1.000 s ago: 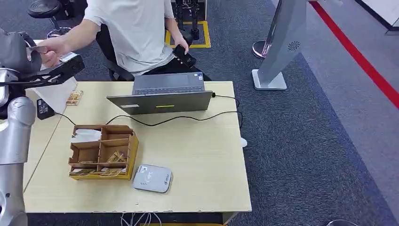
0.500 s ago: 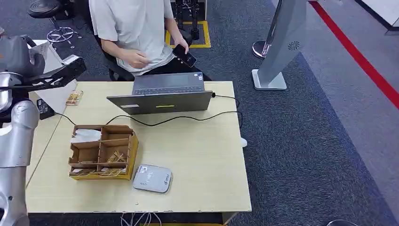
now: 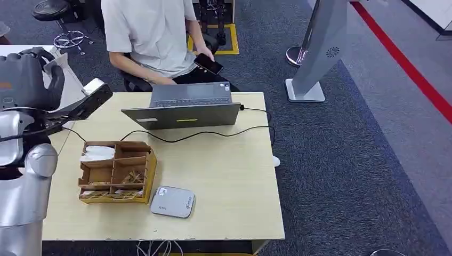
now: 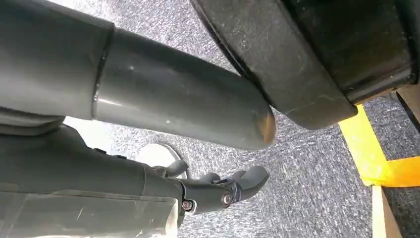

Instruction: Pass the card to the sensor for recognition and then transmit it.

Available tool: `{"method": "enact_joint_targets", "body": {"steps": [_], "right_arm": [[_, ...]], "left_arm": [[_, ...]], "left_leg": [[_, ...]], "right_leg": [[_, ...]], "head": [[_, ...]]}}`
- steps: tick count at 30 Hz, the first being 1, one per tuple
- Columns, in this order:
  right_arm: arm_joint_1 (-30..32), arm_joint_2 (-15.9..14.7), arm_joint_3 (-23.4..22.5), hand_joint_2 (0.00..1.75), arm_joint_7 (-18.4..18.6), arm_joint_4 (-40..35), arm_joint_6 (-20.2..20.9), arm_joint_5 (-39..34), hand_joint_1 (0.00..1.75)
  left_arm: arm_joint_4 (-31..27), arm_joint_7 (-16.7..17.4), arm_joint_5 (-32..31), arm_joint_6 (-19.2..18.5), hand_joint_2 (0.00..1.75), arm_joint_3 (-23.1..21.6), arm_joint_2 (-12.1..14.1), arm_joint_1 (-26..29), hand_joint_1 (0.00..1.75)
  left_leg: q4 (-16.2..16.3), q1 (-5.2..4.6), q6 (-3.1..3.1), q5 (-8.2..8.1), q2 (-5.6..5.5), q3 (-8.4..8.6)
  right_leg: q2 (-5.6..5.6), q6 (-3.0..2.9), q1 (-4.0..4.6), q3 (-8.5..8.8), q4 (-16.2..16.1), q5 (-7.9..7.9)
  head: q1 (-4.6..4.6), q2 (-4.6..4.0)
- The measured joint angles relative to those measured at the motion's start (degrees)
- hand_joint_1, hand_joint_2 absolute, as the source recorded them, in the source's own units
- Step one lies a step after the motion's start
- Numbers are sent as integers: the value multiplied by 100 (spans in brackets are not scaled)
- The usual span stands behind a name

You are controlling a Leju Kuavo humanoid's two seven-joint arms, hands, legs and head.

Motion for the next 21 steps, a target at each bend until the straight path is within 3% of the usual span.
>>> {"method": "enact_joint_targets", "body": {"steps": [3, 8, 12, 21], "right_arm": [[28, 0, -37, 0, 37, 0, -59, -92, 0], [48, 7, -129, 0, 46, 2, -103, -175, 0], [65, 11, -188, 0, 55, 2, -125, -190, 0], [69, 24, -280, 0, 57, 2, -142, -186, 0]], "left_arm": [[-566, -302, -22, 399, 175, -132, -57, 481, 175], [-1628, -466, -328, 919, 175, -868, -120, 1353, 175], [-1925, -613, -249, 864, 175, -1332, -127, 1659, 175], [-1798, -761, -188, 716, 175, -2142, -216, 2223, 175]], "left_leg": [[0, -1, 0, -1, -2, -2], [0, -7, 6, -8, -9, -10], [-1, -8, 7, -7, -12, -10], [-1, -7, 5, -5, -12, -10]], "right_leg": [[-1, 2, -1, 0, -1, -3], [-8, 9, -5, -4, -6, -11], [-14, 9, -5, -4, -5, -12], [-13, 8, -4, -6, -4, -10]], "head": [[-7, 0], [0, 0], [-4, 0], [-2, 0]]}}
